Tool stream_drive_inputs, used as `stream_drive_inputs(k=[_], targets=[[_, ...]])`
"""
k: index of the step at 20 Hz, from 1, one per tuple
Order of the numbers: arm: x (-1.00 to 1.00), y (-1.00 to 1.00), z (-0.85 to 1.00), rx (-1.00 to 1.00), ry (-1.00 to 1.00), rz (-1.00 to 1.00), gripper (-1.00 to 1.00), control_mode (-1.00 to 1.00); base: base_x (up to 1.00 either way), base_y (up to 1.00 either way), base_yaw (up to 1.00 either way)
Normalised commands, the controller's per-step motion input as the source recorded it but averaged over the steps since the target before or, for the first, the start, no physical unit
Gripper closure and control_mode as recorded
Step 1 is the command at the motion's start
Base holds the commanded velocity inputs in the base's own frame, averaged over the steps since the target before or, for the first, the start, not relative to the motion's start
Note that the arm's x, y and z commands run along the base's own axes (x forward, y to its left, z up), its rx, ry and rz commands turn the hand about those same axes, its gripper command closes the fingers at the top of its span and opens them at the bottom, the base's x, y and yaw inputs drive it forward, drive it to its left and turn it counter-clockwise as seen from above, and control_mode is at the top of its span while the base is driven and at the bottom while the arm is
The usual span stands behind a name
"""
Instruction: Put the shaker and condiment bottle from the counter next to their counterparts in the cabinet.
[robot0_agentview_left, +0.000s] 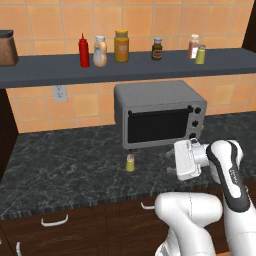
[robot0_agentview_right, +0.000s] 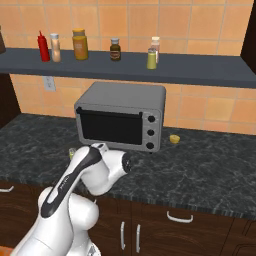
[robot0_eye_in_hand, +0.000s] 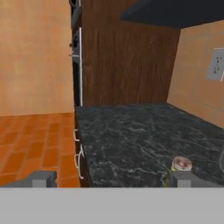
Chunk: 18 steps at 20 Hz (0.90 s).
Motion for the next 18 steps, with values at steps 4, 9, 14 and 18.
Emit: stream_drive_inputs(k=[4, 9, 14, 18], targets=[[0.28, 0.21, -0.35, 0.08, 0.05, -0.11, -1.00, -1.00, 0.00, 0.00, 0.00], [0.12, 0.24, -0.34, 0.06, 0.12, -0.05, -1.00, -1.00, 0.00, 0.00, 0.00], [0.11, 0.28, -0.02, -0.02, 0.07, -0.01, -1.00, -1.00, 0.00, 0.00, 0.00], [0.00, 0.47, -0.10, -0.09, 0.00, -0.04, -1.00, -1.00, 0.00, 0.00, 0.00]])
